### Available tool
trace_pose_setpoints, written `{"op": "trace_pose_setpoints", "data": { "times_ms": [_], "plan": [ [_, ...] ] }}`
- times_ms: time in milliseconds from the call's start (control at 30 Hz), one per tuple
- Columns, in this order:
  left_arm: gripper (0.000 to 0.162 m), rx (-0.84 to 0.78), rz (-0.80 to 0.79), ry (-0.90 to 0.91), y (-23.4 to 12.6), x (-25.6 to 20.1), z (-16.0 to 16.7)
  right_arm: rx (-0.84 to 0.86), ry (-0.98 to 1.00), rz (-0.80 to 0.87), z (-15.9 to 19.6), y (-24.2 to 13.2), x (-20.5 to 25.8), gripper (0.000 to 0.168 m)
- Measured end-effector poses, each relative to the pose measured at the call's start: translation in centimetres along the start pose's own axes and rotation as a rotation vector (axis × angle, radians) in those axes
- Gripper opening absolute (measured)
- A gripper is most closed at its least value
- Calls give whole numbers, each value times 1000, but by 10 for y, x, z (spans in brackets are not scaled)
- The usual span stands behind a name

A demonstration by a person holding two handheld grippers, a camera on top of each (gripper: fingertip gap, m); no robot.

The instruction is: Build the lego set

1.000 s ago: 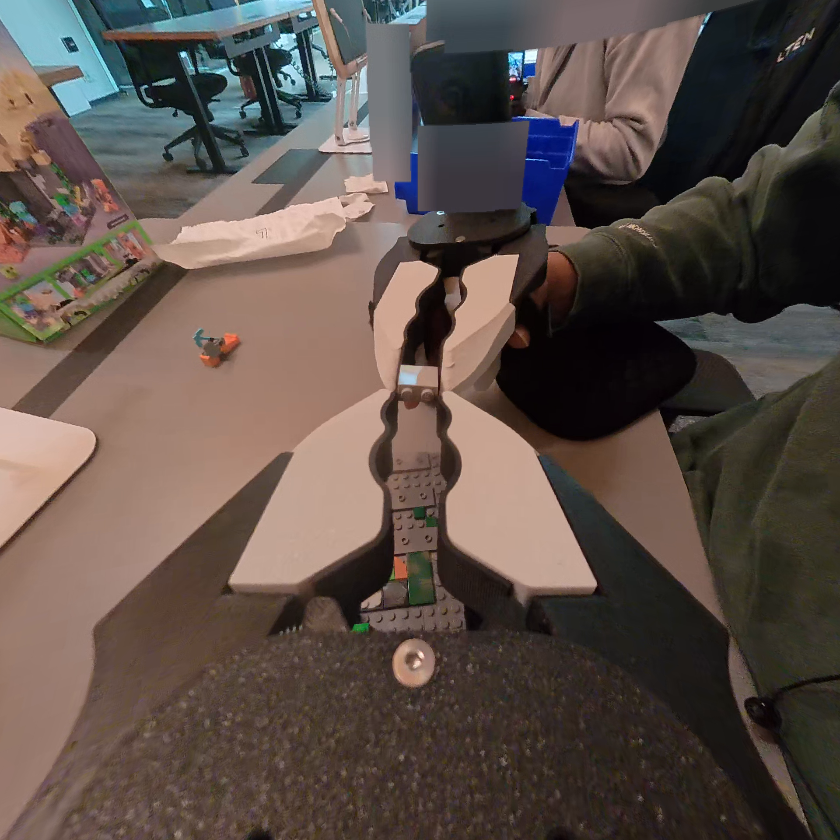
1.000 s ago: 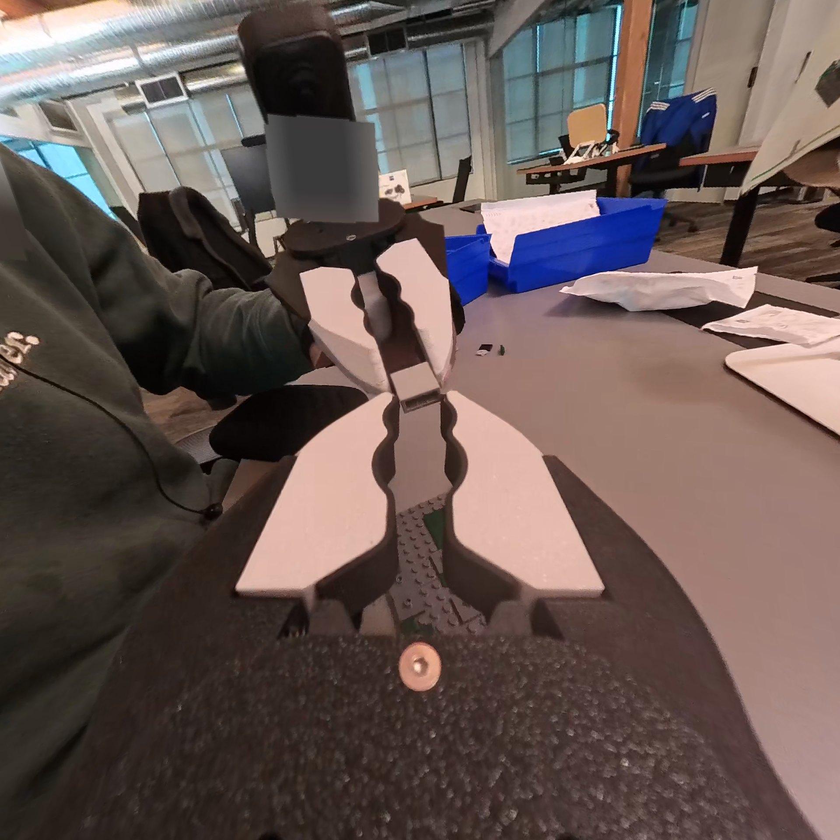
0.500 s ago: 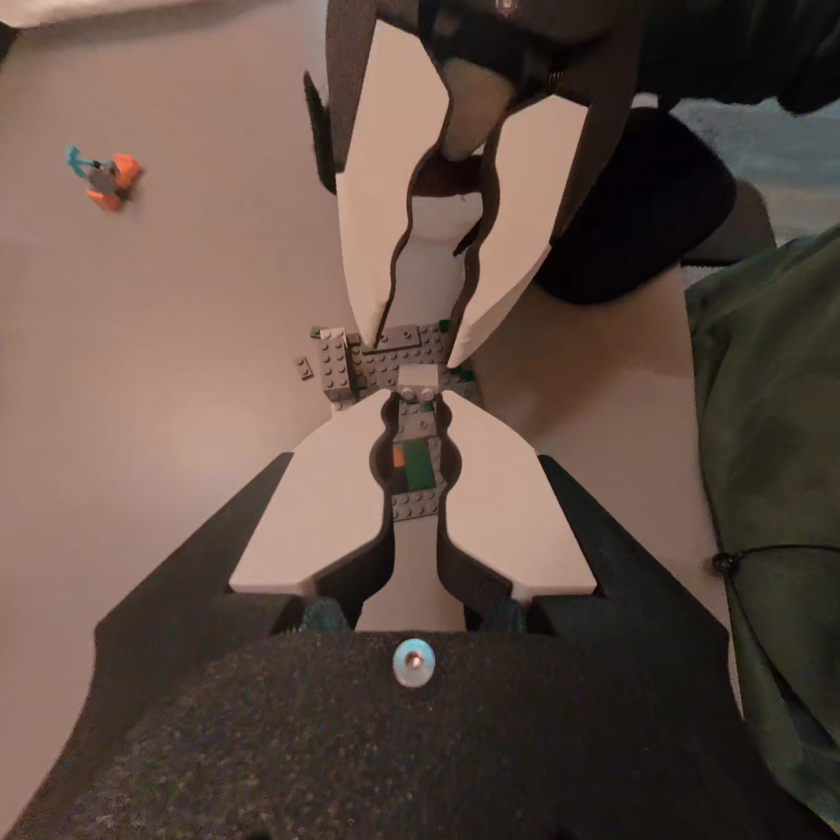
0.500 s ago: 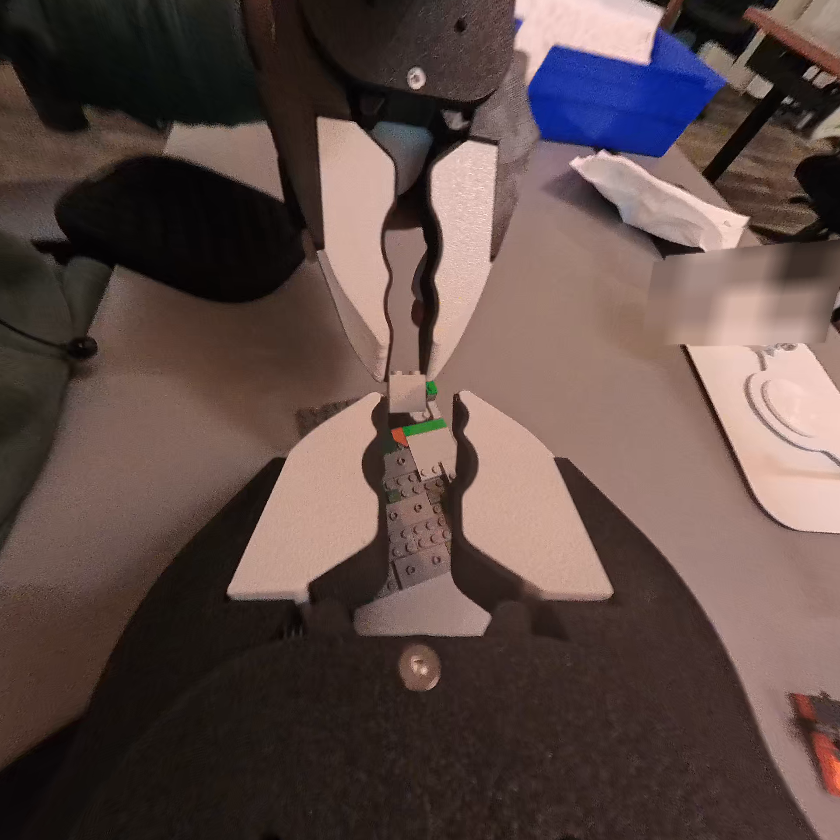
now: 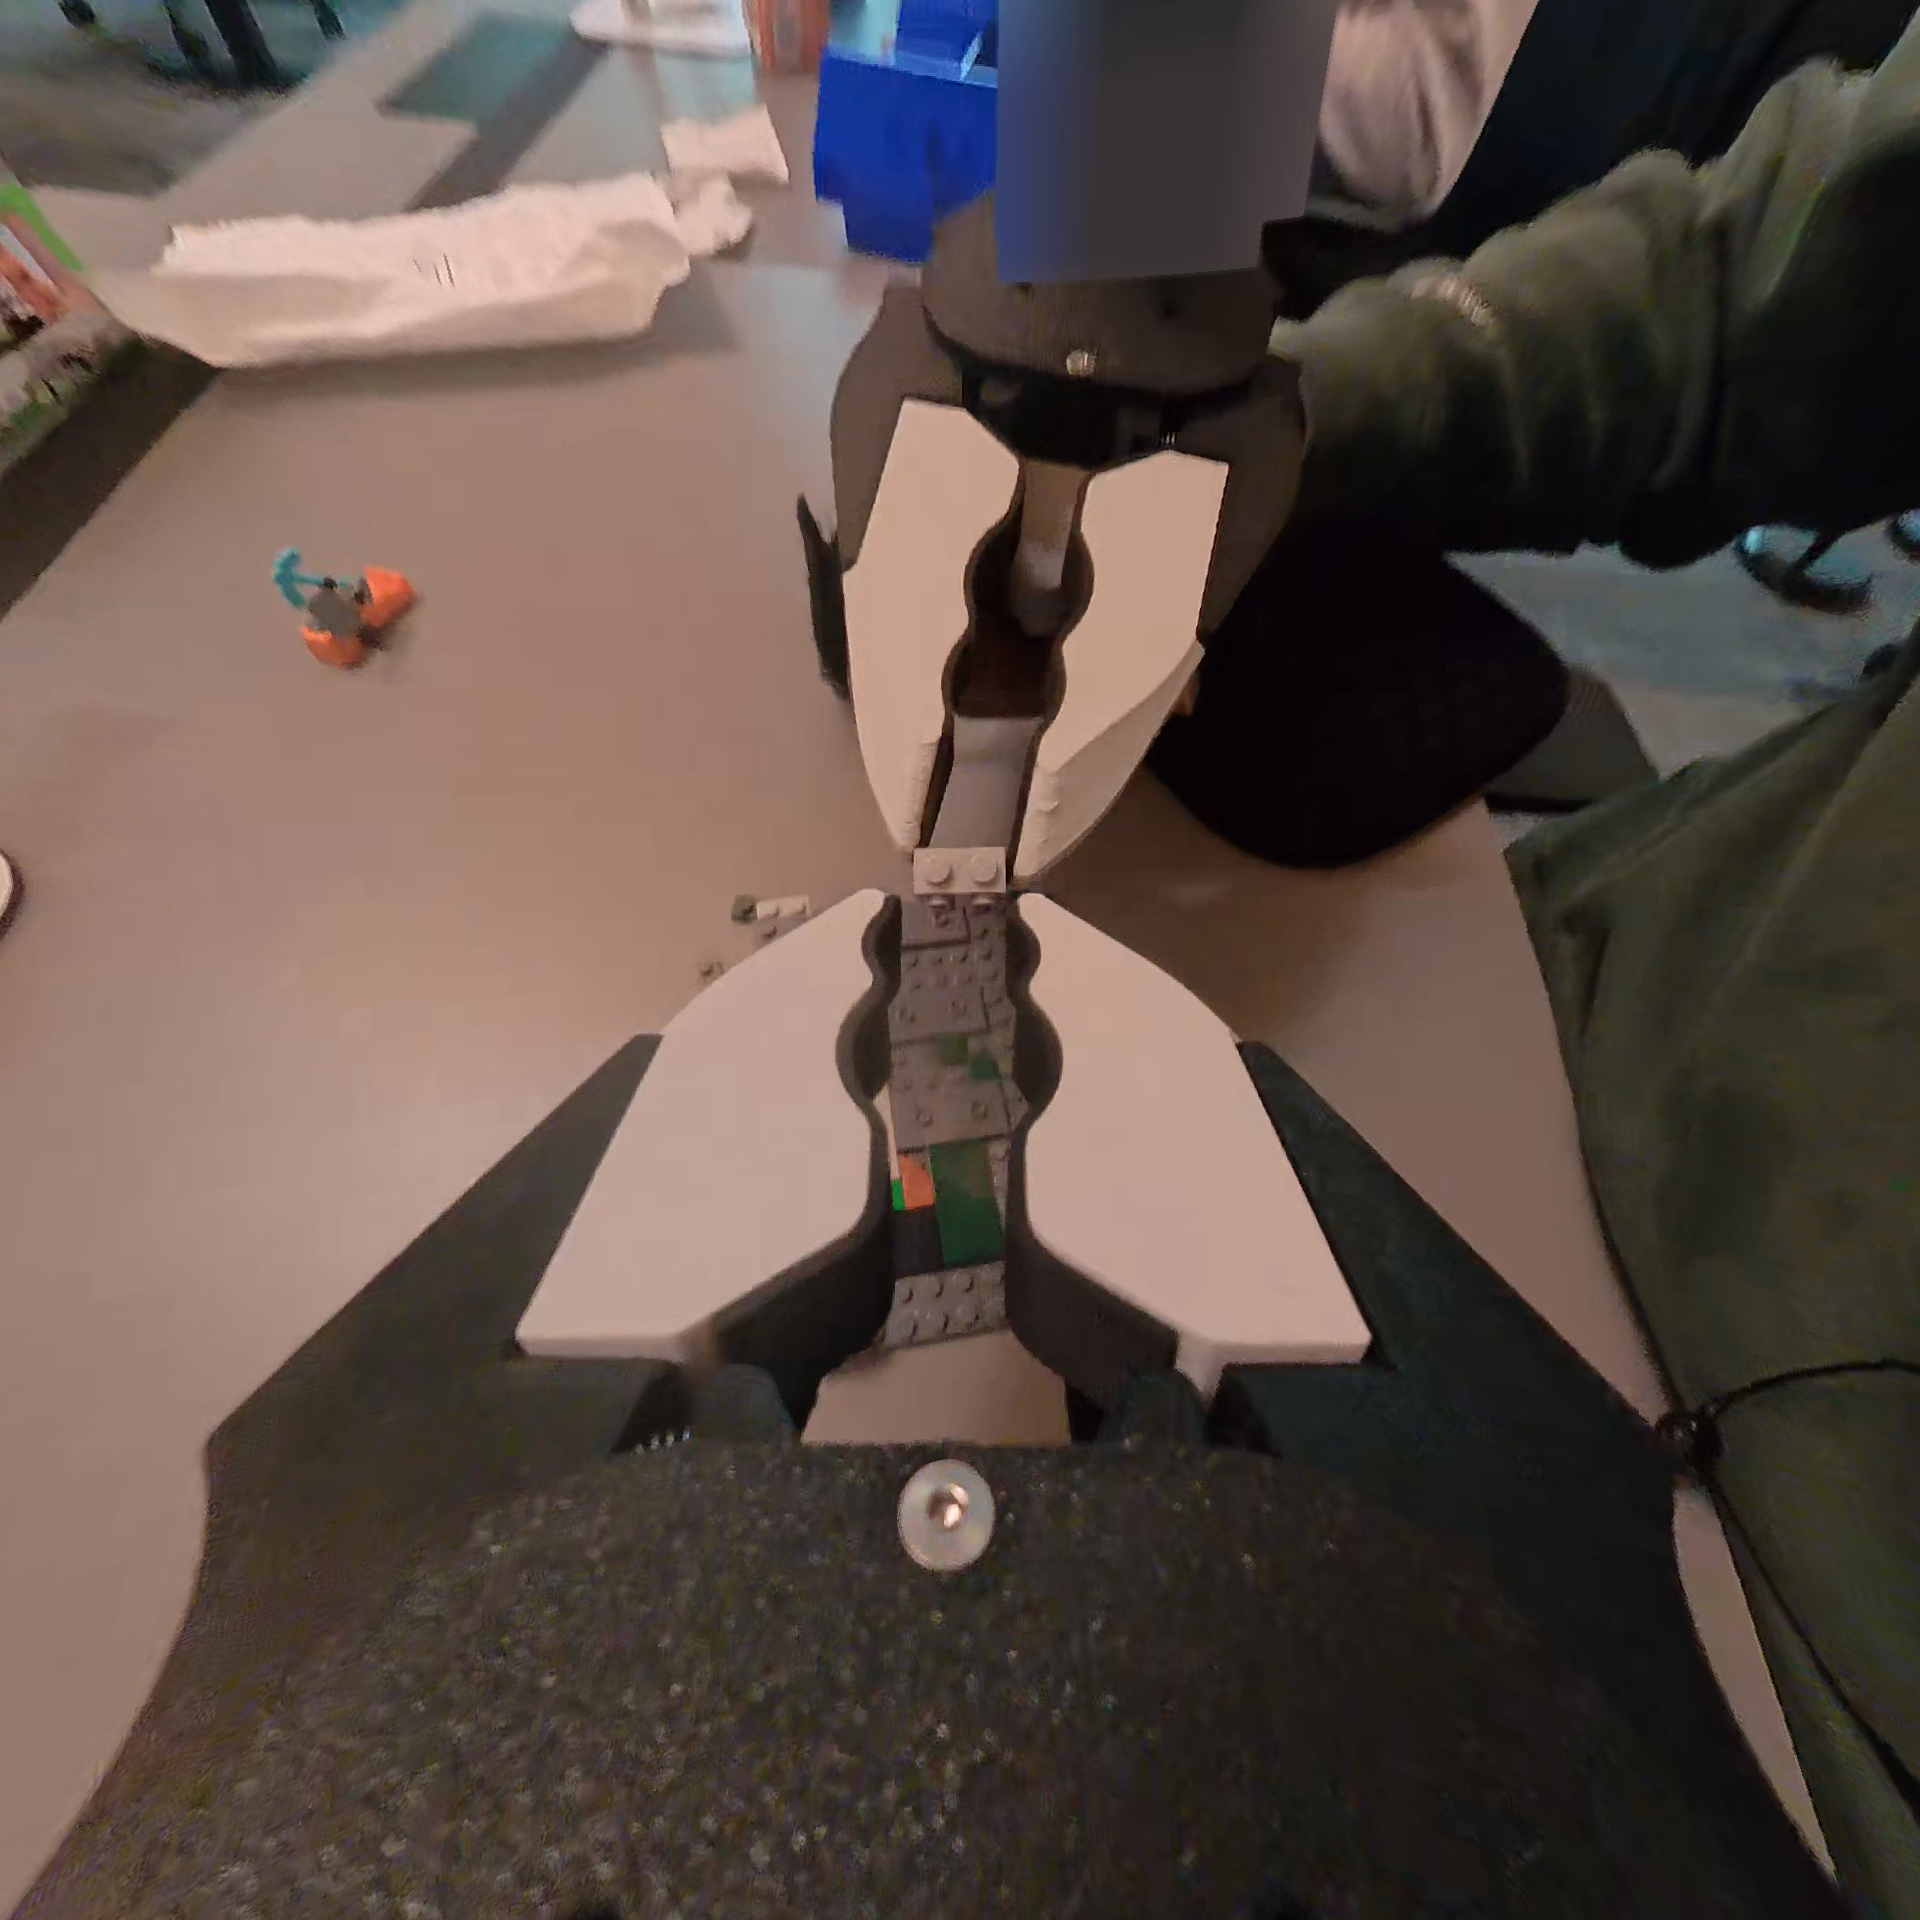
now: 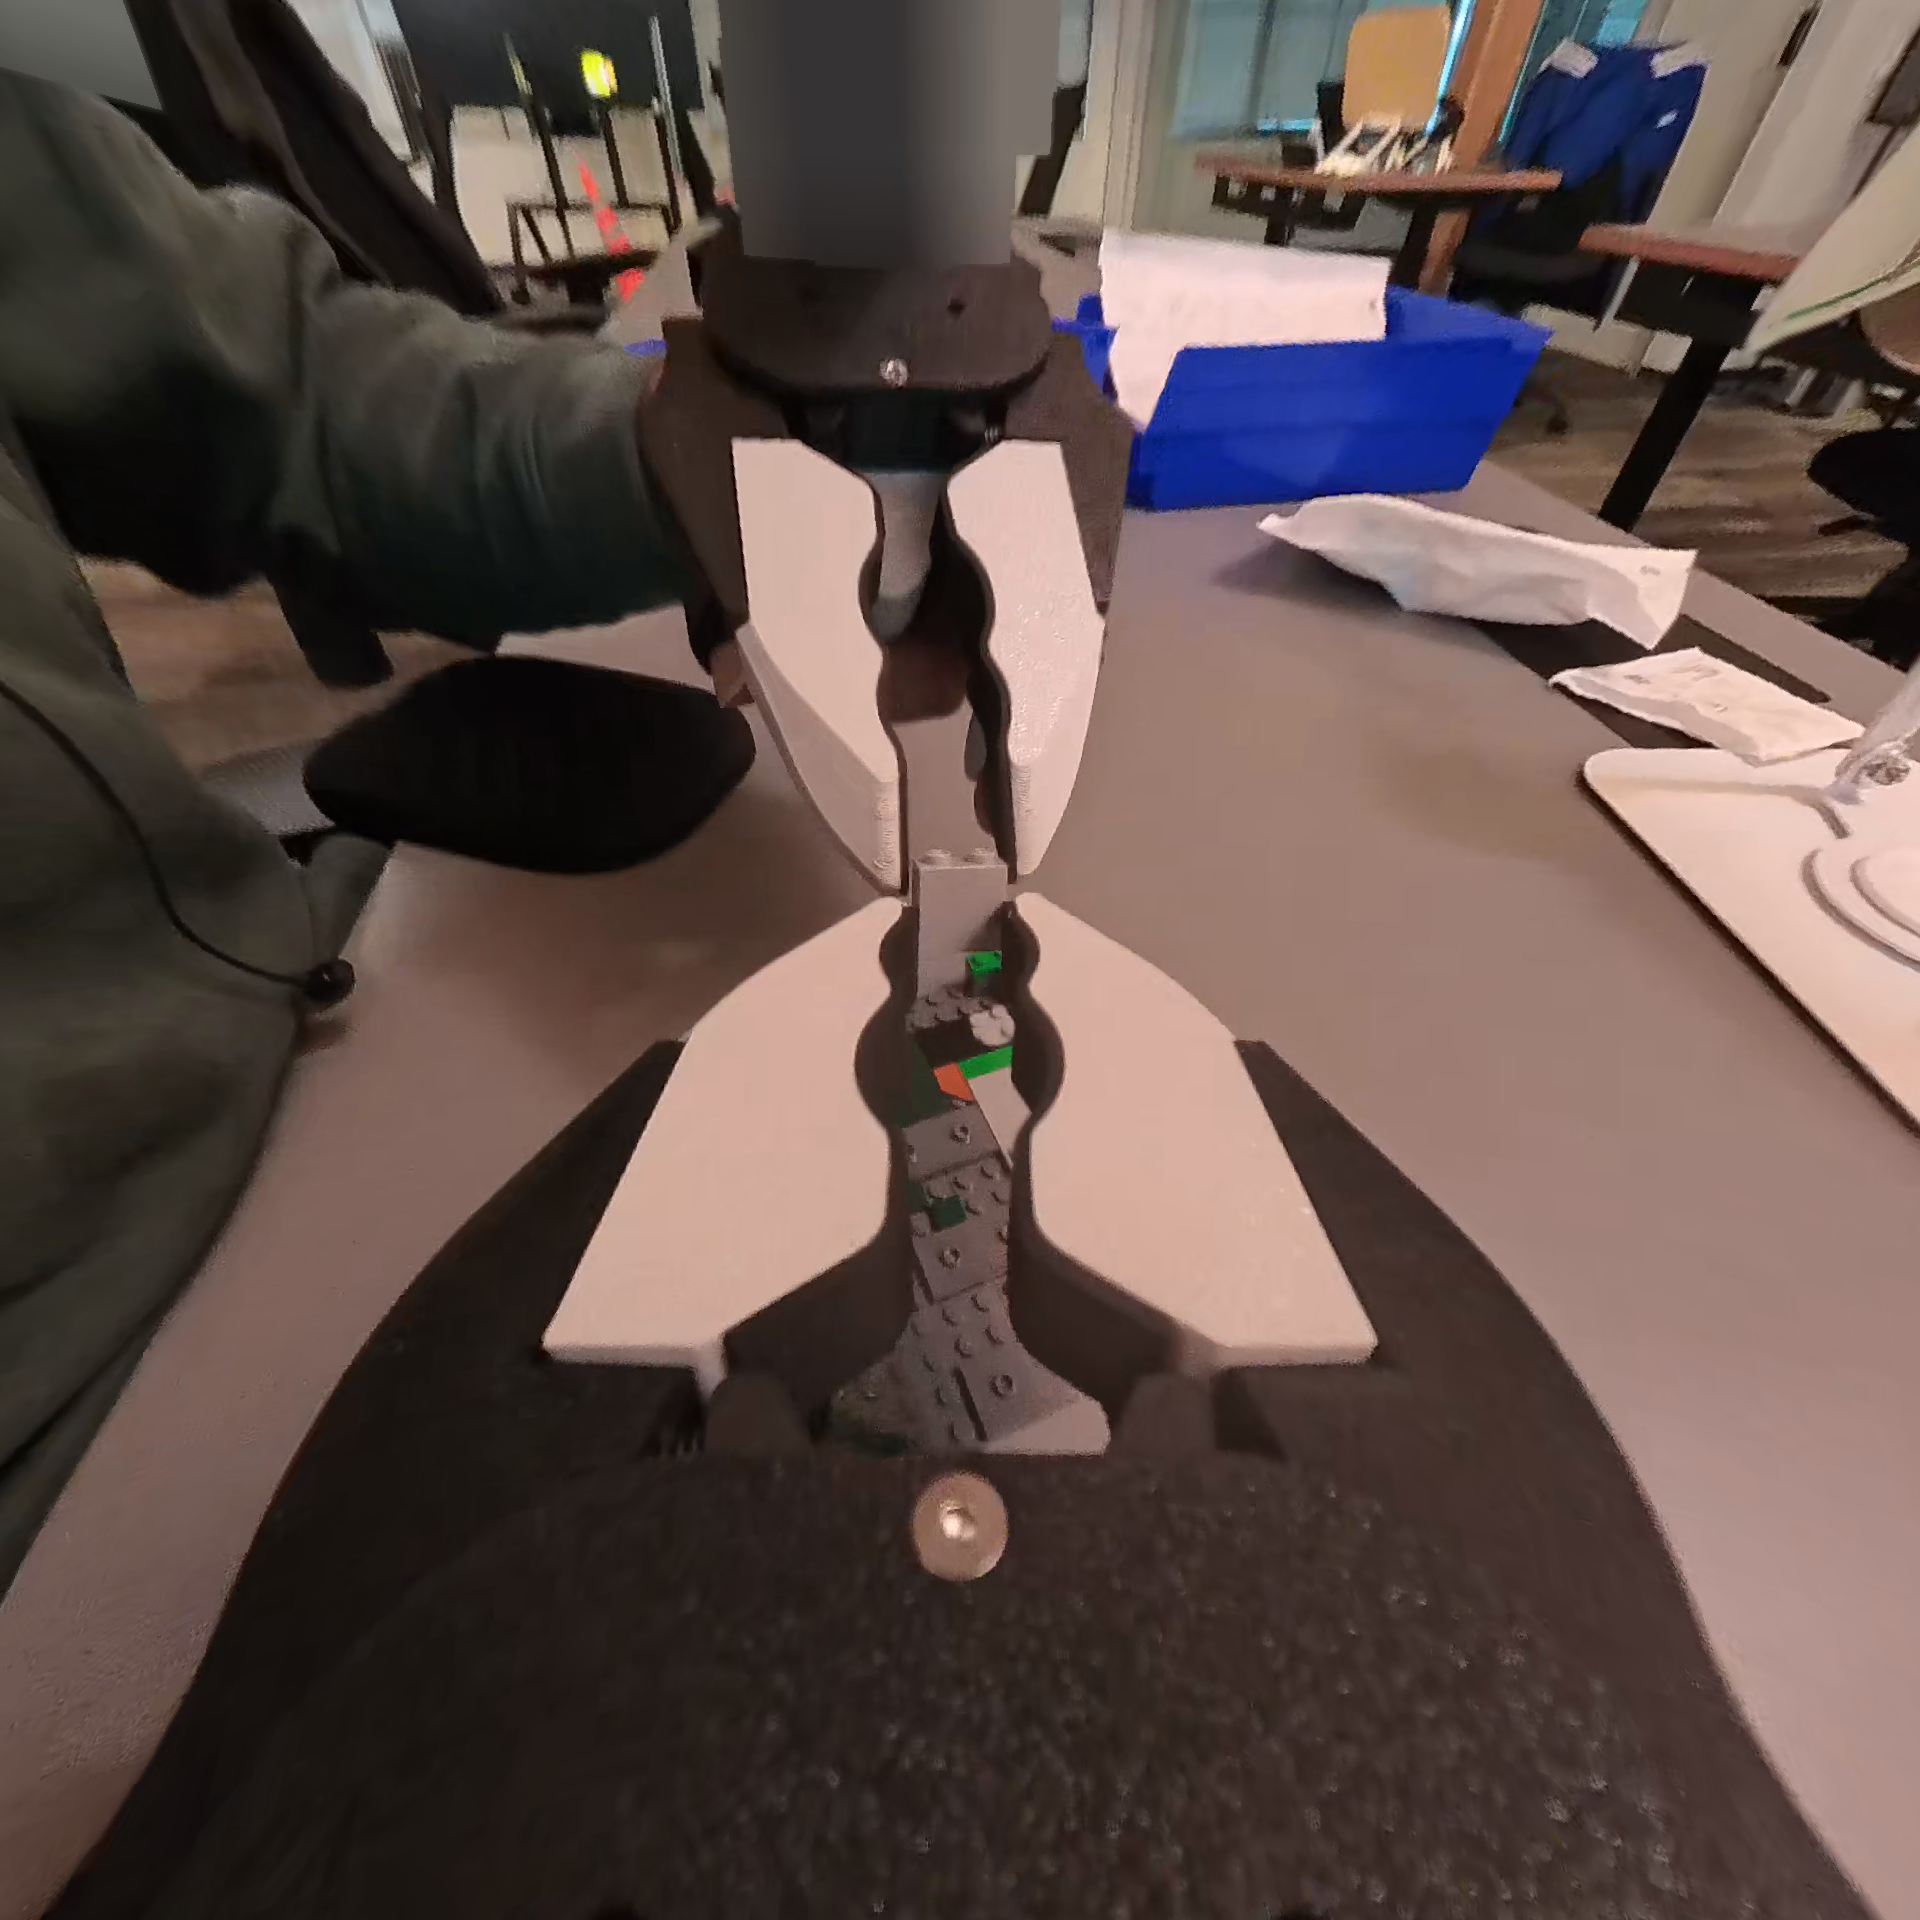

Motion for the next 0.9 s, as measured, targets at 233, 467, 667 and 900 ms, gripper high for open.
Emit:
{"op": "trace_pose_setpoints", "data": {
  "times_ms": [233, 467, 667, 900],
  "plan": [
    [15, -113, -4, -14, 1, -2, -3, -56, 13, 4, 0, 1, 0, 15],
    [15, 50, -68, -1, 2, 12, 8, 190, -128, 48, 9, -4, -12, 21],
    [15, 164, -86, -48, 17, 32, 26, 513, -207, -35, 42, -3, -42, 29],
    [15, 231, -110, -51, 33, 42, 42, 522, -161, -127, 58, 15, -50, 18]
  ]
}}
Point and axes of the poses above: each gripper's, where its closed fingertips meet, y out along the fingers, z out of its underside, x = y × z across the jaws, the point moved 6 cm from there along -y, back along the fingers, and after that the axes turned 3 degrees about -y, right-handed, at the moved point
